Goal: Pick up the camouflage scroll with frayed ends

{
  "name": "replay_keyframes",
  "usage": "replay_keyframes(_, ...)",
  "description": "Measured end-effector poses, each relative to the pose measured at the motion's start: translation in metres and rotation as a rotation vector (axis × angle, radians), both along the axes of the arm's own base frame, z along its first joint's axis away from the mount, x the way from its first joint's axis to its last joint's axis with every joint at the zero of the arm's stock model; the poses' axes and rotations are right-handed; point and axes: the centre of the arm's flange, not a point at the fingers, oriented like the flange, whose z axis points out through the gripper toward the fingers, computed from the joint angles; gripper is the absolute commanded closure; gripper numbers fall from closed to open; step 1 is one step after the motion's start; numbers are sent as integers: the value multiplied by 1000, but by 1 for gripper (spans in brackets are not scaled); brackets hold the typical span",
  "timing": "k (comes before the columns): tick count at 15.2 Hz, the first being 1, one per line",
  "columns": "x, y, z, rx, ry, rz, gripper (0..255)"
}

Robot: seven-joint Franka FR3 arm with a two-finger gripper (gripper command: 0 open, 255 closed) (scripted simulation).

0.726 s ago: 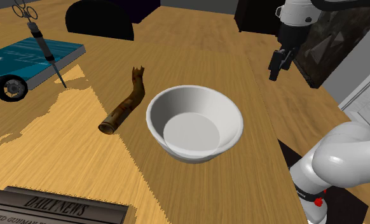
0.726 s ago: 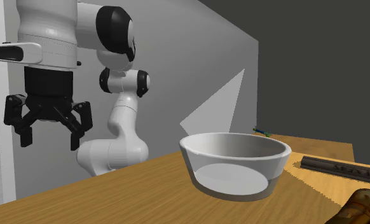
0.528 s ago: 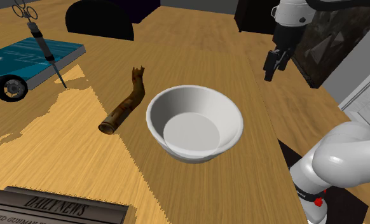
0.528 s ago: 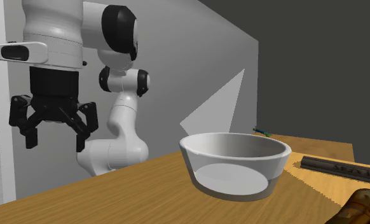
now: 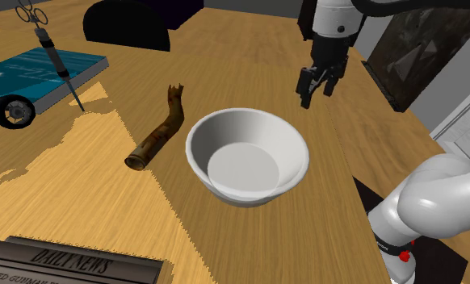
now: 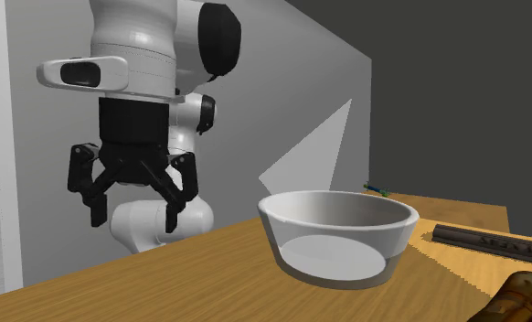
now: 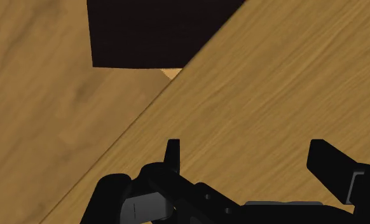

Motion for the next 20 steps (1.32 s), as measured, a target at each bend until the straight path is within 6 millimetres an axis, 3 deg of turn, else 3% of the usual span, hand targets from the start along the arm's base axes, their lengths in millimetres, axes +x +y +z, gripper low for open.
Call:
replay_keyframes(7, 36, 79, -2, 19, -22, -81, 0)
replay_keyframes(20, 125, 215, 0, 56, -62, -232, 0)
